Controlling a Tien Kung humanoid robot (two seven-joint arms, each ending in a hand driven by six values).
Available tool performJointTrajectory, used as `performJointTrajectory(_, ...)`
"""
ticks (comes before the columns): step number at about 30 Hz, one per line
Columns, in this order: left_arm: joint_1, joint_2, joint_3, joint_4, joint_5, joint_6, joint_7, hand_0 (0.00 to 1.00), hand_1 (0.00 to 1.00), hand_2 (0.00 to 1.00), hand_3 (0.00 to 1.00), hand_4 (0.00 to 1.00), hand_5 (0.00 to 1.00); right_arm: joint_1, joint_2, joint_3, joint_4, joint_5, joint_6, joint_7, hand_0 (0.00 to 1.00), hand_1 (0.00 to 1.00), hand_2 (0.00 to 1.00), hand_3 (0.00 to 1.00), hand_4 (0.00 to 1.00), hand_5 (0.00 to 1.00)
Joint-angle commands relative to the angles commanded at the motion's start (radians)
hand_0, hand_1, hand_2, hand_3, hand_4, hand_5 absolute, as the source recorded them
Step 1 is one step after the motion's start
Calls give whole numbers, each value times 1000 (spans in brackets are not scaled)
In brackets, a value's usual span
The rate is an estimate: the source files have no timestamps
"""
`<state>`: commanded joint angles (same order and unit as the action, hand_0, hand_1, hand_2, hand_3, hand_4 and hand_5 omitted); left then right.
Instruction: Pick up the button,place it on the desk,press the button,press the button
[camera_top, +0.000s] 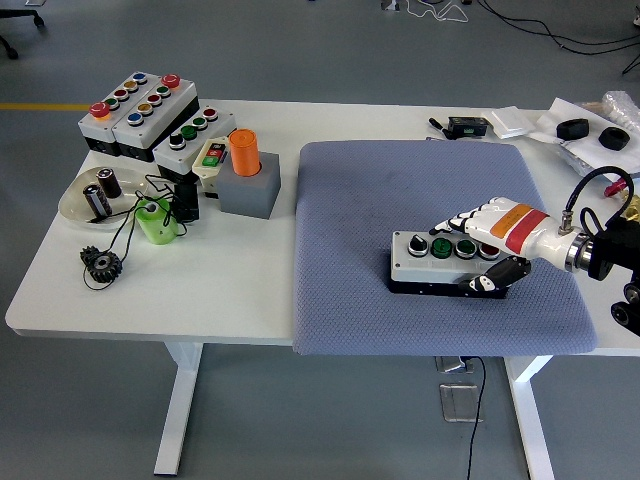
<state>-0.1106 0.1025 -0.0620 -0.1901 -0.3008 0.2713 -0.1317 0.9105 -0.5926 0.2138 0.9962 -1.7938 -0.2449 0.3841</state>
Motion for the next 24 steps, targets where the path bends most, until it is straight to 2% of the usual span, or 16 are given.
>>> performJointTrajectory(1,1,0,-1,0,1,0,0,691,743,757,596,425,998,-3,-3,5,2,1,6,-3,557,554,608,694,531,45)
performJointTrajectory(2,1,-1,-4,0,5,1,1,691,743,757,598,425,998,-6,-7,13,5,2,13,-6,745,725,805,888,639,72)
performJointTrajectory(7,4,-1,-14,0,21,2,6,691,743,757,598,425,998,-17,-31,33,25,15,37,-17,745,725,805,888,639,72)
performJointTrajectory(8,4,-1,-15,0,24,2,7,692,744,758,599,424,998,-18,-38,34,32,19,40,-18,843,815,923,998,694,98)
performJointTrajectory(13,9,-1,-13,-1,23,2,9,692,744,758,599,424,998,-37,-94,83,111,10,44,-41,843,815,923,998,694,98)
performJointTrajectory(14,10,-1,-14,-1,22,2,9,690,744,758,599,423,998,-39,-98,89,121,10,45,-43,887,846,945,998,725,94)
performJointTrajectory(16,11,-1,-16,-1,27,3,9,690,744,758,599,423,998,-51,-120,117,158,17,56,-52,887,846,945,998,725,94)
performJointTrajectory(21,12,0,-10,-1,19,1,6,689,744,758,599,422,998,-98,-177,192,273,130,109,-86,903,858,952,998,737,98)
performJointTrajectory(24,10,1,-3,-1,12,-1,3,689,744,758,599,422,998,-146,-207,257,338,181,110,-122,903,858,952,998,737,98)
